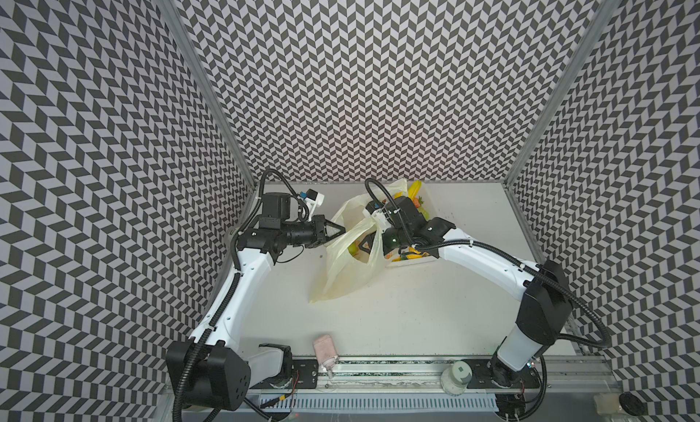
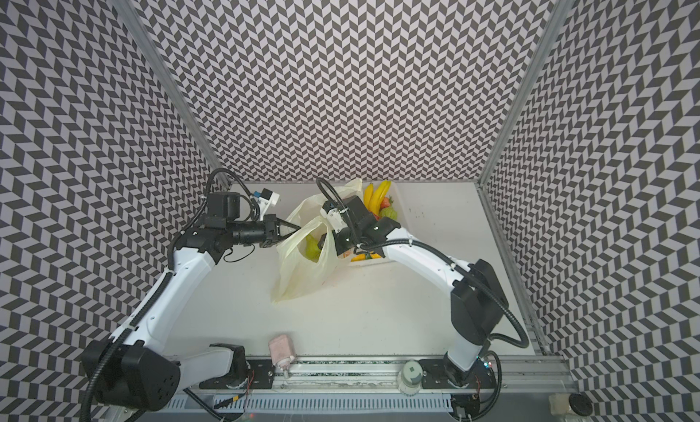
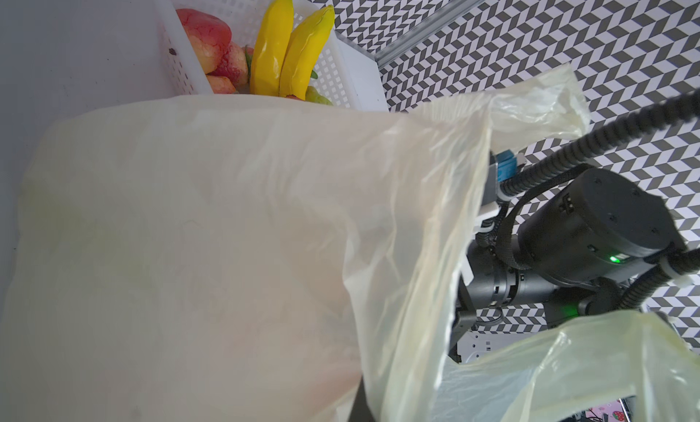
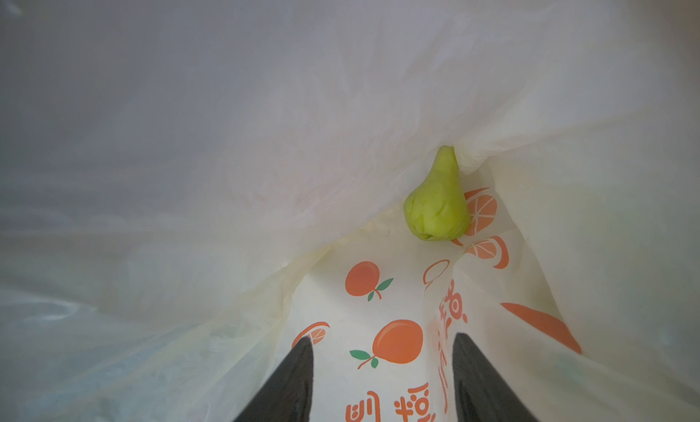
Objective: Place the fake fruits into the plastic bag and tie a complex knot
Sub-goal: 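Open the right gripper to drop the chayote into the bag, then move the right gripper back over the fruit basket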
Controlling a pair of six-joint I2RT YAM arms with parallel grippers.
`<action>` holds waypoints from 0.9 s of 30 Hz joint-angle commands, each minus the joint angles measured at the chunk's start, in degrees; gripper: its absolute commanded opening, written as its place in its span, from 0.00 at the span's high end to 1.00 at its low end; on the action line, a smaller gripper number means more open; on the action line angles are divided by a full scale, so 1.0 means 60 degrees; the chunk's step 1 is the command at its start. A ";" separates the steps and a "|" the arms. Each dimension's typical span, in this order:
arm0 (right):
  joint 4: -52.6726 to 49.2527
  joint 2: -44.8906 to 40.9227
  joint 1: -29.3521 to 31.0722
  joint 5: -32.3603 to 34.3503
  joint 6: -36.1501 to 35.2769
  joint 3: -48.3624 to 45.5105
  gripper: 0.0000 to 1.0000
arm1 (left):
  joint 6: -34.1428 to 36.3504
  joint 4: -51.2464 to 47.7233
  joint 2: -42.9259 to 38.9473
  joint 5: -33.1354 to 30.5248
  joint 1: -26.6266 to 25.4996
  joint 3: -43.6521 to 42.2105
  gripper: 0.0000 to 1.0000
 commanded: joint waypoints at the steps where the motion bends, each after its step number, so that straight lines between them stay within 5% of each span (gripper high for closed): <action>1: 0.0188 -0.0477 0.0055 0.0157 -0.0080 -0.0168 0.41 | -0.0001 0.0179 -0.0155 -0.0067 0.0018 0.0038 1.00; 14: 0.0738 -0.2047 -0.0013 0.0144 0.0101 -0.1140 0.21 | -0.0068 0.0296 -0.0130 -0.0179 0.0040 -0.0126 1.00; 27: 0.0699 -0.4033 -0.0741 0.0378 0.0353 -0.2326 0.14 | -0.0083 0.0455 -0.0141 -0.0138 0.0055 -0.0239 1.00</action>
